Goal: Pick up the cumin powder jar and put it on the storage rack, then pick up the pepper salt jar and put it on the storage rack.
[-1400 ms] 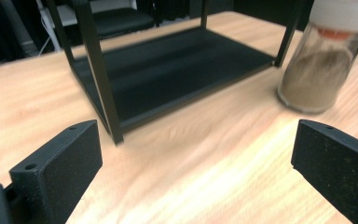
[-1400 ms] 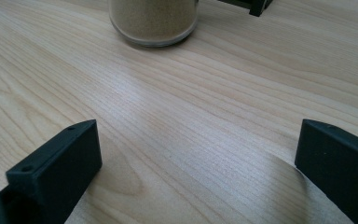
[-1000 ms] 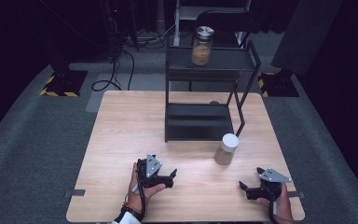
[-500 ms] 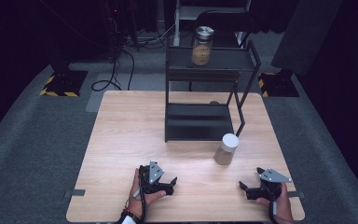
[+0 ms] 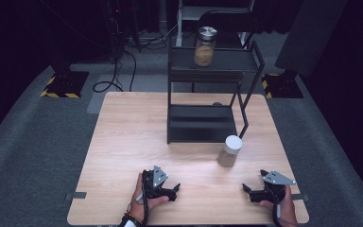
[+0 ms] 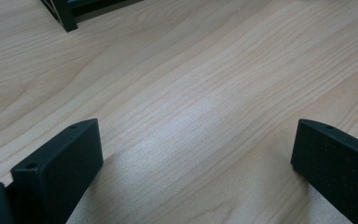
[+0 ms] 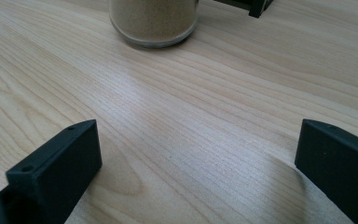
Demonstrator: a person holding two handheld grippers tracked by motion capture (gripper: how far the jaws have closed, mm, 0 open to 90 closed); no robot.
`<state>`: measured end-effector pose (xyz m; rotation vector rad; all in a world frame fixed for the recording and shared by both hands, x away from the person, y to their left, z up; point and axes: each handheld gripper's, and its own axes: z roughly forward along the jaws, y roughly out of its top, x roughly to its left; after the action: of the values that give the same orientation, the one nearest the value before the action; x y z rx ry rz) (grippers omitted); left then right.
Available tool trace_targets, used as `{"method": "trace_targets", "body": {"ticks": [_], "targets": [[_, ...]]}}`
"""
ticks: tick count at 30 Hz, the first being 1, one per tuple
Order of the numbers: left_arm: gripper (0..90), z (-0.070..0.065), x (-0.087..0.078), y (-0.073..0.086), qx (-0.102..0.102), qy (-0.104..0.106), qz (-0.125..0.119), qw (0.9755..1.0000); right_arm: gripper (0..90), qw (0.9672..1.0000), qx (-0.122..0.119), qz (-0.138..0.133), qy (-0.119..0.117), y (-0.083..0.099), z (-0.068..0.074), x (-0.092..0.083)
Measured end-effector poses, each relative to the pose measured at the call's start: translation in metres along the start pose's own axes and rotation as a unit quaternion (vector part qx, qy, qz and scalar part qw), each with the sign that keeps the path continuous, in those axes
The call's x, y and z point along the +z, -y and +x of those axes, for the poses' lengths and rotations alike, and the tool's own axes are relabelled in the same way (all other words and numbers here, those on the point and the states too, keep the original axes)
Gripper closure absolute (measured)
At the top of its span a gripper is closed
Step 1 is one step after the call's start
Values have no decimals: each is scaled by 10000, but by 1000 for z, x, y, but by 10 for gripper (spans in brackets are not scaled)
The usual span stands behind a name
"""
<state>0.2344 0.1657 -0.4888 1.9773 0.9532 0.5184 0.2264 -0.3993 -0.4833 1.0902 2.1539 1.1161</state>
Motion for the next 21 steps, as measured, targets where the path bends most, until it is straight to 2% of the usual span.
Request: {"method": "trace_targets", "body": {"ticks": [21], "targets": [[15,0,1,-1,5,6,0,10000,0,10000,-12,-4,17,0,1,0]]}}
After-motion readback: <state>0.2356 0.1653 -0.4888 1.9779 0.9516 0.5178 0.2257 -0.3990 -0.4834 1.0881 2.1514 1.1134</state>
